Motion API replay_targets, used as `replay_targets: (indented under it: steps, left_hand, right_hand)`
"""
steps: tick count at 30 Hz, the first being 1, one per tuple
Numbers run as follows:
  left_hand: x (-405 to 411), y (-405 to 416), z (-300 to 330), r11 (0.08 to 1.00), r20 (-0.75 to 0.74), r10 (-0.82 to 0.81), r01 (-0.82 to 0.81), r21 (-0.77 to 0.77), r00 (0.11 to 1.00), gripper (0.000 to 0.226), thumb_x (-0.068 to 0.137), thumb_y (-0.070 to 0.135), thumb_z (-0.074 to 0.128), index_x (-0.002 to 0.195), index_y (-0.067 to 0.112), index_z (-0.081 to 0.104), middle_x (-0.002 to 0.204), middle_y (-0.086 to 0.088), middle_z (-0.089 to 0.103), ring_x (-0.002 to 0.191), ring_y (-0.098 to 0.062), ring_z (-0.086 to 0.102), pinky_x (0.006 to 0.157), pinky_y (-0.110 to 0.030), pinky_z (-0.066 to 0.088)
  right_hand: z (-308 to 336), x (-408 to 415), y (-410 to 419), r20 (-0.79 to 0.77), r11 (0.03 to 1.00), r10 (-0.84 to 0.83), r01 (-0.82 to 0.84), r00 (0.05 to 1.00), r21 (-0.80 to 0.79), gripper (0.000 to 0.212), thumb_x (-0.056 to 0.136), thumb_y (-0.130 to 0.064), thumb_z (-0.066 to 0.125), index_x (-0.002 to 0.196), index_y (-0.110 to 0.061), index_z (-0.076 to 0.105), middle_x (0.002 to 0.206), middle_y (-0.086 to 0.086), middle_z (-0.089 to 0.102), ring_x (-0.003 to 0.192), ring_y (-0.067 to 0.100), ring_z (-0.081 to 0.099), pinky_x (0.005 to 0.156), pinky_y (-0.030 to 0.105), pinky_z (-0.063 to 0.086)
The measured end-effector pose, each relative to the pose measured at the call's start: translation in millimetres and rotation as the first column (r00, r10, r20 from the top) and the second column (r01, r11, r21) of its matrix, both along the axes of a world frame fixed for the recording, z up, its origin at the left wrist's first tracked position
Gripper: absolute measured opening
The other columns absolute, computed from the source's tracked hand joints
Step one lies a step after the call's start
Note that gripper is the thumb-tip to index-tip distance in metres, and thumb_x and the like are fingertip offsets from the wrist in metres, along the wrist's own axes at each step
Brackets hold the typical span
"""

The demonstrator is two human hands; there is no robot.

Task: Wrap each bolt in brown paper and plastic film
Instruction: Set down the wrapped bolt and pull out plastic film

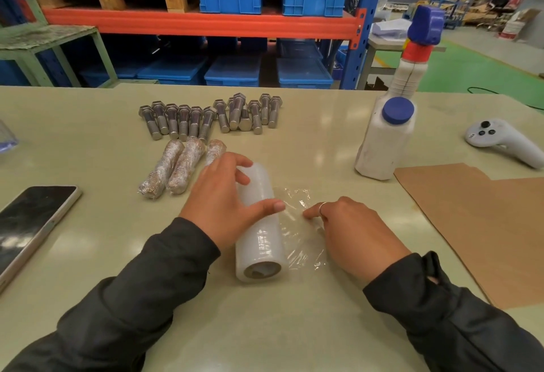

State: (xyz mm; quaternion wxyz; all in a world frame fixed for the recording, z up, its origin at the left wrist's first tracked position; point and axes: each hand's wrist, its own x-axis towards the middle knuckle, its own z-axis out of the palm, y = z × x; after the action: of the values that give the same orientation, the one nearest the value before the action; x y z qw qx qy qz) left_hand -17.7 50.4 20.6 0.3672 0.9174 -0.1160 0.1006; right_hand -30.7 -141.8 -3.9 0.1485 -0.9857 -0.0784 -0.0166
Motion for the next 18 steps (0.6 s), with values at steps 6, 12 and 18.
replay_targets:
  steps: [6,12,18]
  left_hand:
    - [1.4,3.4,5.2,0.909,-0.071,-0.408,0.413,0.065,0.91,0.049,0.088,-0.002,0.038,0.1,0.044,0.05,0.123,0.027,0.041,0.129,0.009,0.022,0.105,-0.002,0.002]
    - [-6.9,-7.0,-2.1,0.908,-0.065,-0.416,0.41,-0.09,0.907,0.008,0.078,0.041,0.058,0.084,0.036,0.06,0.106,0.026,0.058,0.127,0.006,0.033,0.101,-0.004,0.021]
    - [-14.6,-21.3,-10.1,0.898,0.022,-0.436,0.436,-0.054,0.9,0.029,0.069,0.052,0.054,0.089,0.031,0.051,0.109,0.019,0.053,0.13,-0.002,0.03,0.102,-0.008,0.019]
  right_hand:
    - [9.6,0.7,-10.8,0.024,0.998,-0.014,0.015,1.0,-0.053,0.057,0.089,-0.002,0.043,0.13,-0.04,0.049,0.107,0.001,0.05,0.103,0.023,0.055,0.071,0.02,0.032]
    - [17.9,-10.6,-54.4,-0.021,0.988,-0.094,0.091,0.995,-0.127,0.04,0.095,-0.01,0.041,0.111,-0.045,0.054,0.102,-0.005,0.054,0.086,0.015,0.052,0.063,0.021,0.032]
    - [-0.8,-32.5,-61.6,0.106,0.973,-0.146,0.162,0.984,-0.165,0.041,0.098,-0.022,0.033,0.125,-0.052,0.032,0.089,-0.008,0.038,0.072,0.013,0.049,0.058,0.023,0.041]
